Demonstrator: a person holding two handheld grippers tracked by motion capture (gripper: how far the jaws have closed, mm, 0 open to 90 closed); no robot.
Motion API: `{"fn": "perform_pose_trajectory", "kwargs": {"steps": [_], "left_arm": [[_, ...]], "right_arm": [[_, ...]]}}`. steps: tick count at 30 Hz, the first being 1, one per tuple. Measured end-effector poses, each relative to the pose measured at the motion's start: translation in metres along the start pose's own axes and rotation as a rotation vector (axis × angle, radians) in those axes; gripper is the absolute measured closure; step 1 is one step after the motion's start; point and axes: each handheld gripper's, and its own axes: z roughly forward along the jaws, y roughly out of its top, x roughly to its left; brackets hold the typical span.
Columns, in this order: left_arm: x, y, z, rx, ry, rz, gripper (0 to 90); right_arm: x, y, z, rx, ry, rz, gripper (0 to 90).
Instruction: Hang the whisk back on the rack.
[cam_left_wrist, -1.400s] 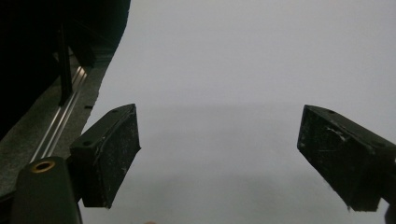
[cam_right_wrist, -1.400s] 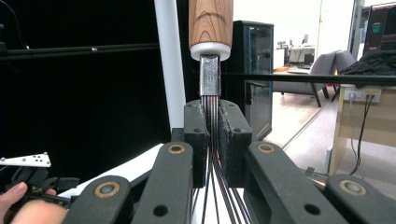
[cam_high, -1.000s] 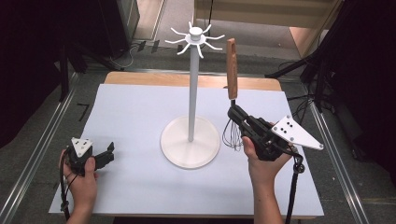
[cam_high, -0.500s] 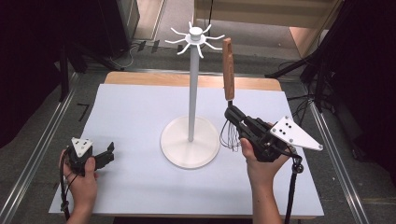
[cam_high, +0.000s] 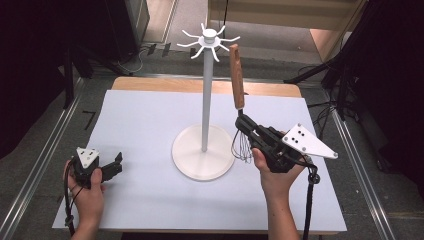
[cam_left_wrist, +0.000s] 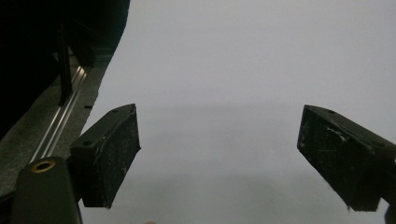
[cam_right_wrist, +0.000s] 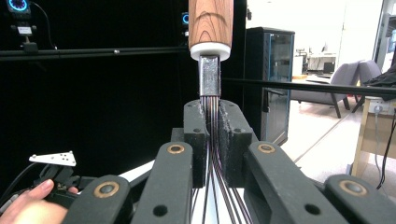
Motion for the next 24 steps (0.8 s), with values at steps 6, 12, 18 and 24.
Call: {"fn": "perform_pose_trajectory", "kwargs": {"steps": [6,12,18,24], "left_arm": [[0.0000,0.0000,0.0001,0.000,-0.001,-0.003,13.9],[0.0001,0.0001,0.0001,0.001,-0.001,-0.002,13.9],[0.0001,0.0001,0.0002,0.000,-0.001,-0.003,13.9],[0.0001,0.0001,0.0002,0.000,-0.002,-0.003,13.9]], "right_arm": [[0.0007,-0.0025,0.0032,0.014,0.004,-0.007,84.9],[0.0005,-0.0049,0.0044,0.021,0.002,-0.008,84.8],[0.0008,-0.0070,0.0066,0.025,0.004,-0.010,84.8],[0.0012,-0.0104,0.0097,0.032,0.007,-0.009,84.8]]}}
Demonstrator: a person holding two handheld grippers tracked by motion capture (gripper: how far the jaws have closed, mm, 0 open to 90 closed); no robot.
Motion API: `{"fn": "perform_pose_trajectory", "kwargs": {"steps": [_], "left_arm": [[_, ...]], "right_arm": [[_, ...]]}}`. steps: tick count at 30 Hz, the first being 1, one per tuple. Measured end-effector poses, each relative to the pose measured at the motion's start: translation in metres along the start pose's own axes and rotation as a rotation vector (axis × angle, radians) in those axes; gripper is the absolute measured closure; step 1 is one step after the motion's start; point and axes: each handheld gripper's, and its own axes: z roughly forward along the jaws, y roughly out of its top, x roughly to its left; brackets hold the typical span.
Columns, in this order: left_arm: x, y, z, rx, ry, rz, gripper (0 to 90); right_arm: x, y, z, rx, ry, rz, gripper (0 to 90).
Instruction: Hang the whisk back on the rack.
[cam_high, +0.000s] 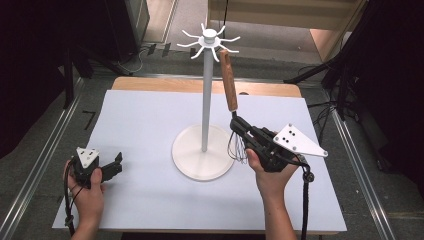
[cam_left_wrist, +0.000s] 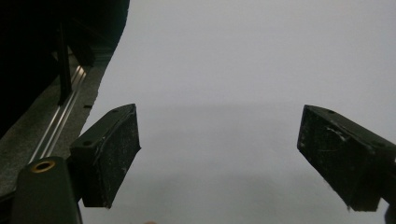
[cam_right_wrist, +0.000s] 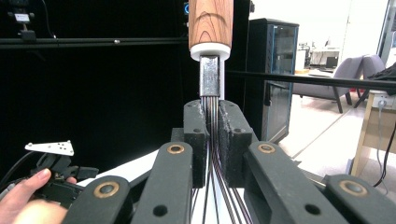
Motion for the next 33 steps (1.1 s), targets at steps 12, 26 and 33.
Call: {"fn": "perform_pose_trajectory", "kwargs": {"steps": [12,26,33], "left_arm": [[0.000,0.000,0.000,0.000,0.000,-0.003,13.9],[0.000,0.000,0.000,0.001,0.000,0.001,13.9],[0.000,0.000,0.000,0.001,0.002,0.004,13.9]], "right_arm": [[0.003,-0.007,0.006,0.019,-0.004,-0.017,84.8],[0.007,0.002,-0.013,-0.027,-0.040,-0.053,84.8],[0.001,0.009,-0.022,-0.058,-0.061,-0.047,84.8]]}}
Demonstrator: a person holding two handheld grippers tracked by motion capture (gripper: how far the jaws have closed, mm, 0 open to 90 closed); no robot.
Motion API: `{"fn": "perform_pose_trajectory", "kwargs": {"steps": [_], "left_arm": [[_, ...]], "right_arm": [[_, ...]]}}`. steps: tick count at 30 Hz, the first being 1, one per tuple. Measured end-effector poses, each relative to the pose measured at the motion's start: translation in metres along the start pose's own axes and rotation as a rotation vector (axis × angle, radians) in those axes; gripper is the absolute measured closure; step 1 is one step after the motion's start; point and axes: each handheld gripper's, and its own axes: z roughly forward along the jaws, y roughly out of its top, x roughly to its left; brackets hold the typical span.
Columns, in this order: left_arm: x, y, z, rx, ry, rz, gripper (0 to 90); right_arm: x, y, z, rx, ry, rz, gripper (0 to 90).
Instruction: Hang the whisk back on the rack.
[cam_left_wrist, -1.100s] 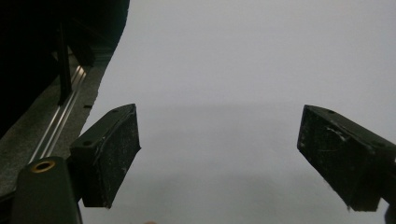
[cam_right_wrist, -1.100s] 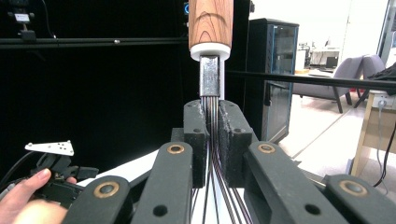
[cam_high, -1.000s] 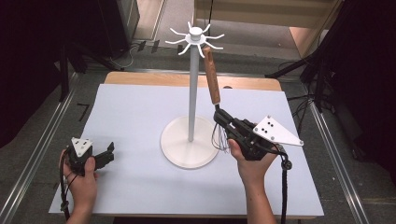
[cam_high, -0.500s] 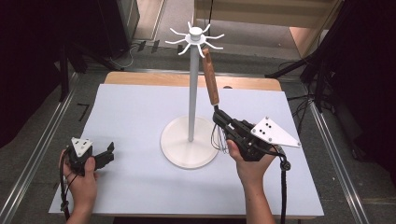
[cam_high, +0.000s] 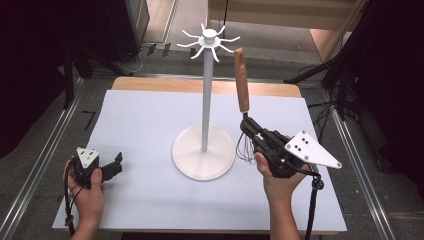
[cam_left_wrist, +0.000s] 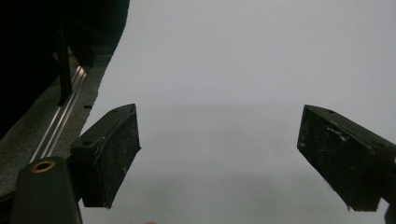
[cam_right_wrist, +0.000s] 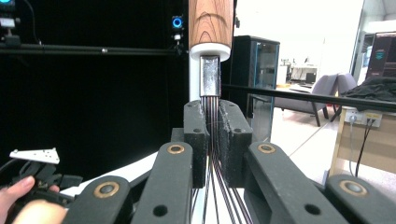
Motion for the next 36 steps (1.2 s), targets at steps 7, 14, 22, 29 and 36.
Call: {"fn": "perform_pose_trajectory", "kwargs": {"steps": [7,14,22,29,36], "left_arm": [[0.000,0.000,0.000,-0.001,0.000,-0.001,13.9],[0.000,0.000,0.000,-0.001,0.000,-0.001,13.9],[0.000,0.000,0.000,-0.001,0.000,-0.002,13.9],[0.000,0.000,0.000,-0.002,0.000,-0.002,13.9],[0.000,0.000,0.000,0.000,0.001,-0.003,13.9]], "right_arm": [[-0.010,-0.001,0.004,-0.002,0.013,0.041,84.8],[-0.008,-0.003,0.010,0.008,0.033,0.047,84.8],[-0.007,-0.005,0.018,0.030,0.050,0.048,84.7],[-0.008,-0.008,0.023,0.046,0.066,0.057,84.7],[-0.008,-0.011,0.027,0.055,0.081,0.068,84.4]]}}
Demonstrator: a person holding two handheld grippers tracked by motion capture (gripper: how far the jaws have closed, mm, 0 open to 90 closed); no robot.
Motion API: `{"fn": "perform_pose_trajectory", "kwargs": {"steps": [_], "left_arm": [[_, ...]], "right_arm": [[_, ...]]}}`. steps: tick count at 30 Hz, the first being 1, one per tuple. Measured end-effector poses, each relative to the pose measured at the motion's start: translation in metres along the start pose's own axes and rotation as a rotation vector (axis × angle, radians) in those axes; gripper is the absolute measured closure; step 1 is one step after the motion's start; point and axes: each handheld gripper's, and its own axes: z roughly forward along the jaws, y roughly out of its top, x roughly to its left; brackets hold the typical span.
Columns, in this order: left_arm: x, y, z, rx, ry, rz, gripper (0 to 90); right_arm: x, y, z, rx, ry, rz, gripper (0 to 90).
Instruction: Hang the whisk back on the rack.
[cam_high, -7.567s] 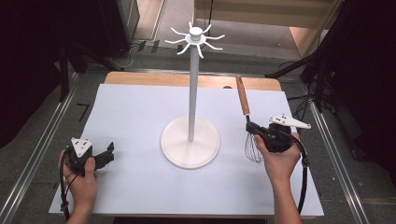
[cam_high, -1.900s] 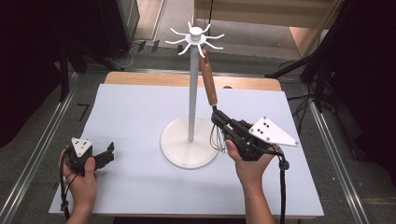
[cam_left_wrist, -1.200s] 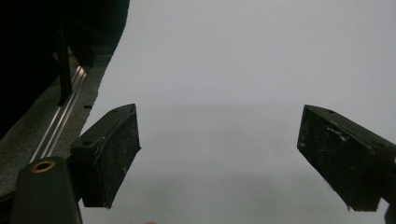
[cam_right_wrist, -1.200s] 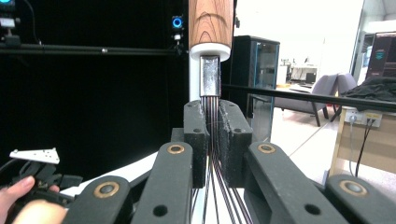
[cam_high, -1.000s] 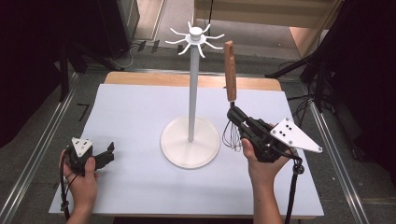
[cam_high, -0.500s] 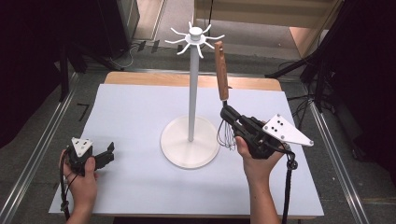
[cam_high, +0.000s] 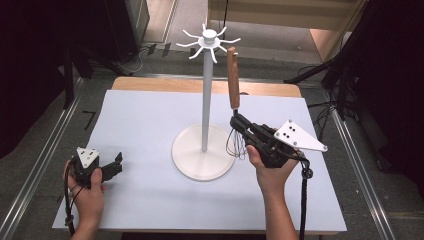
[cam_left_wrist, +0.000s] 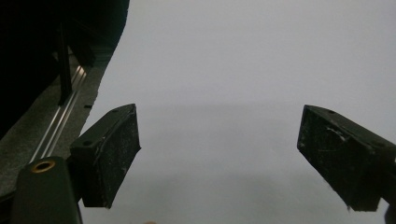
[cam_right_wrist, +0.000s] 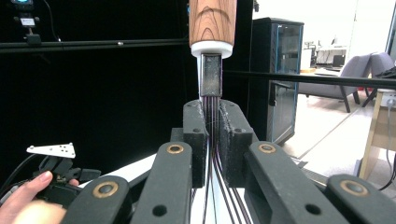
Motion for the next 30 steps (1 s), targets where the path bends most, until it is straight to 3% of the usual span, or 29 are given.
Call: {"fn": "perform_pose_trajectory", "kwargs": {"steps": [8,19,27,30], "left_arm": [[0.000,0.000,0.000,-0.001,-0.004,-0.002,13.9],[0.000,0.000,0.000,-0.001,-0.004,-0.001,13.9],[0.000,0.000,0.000,-0.001,-0.004,-0.002,13.9],[0.000,0.000,0.000,0.000,-0.004,-0.001,13.9]], "right_arm": [[-0.004,-0.002,0.001,-0.010,-0.008,-0.003,82.4],[-0.008,-0.010,0.003,0.036,-0.027,-0.003,72.0],[-0.014,-0.018,-0.003,0.066,-0.066,-0.003,58.9],[-0.019,-0.022,-0.007,0.075,-0.104,-0.011,50.8]]}}
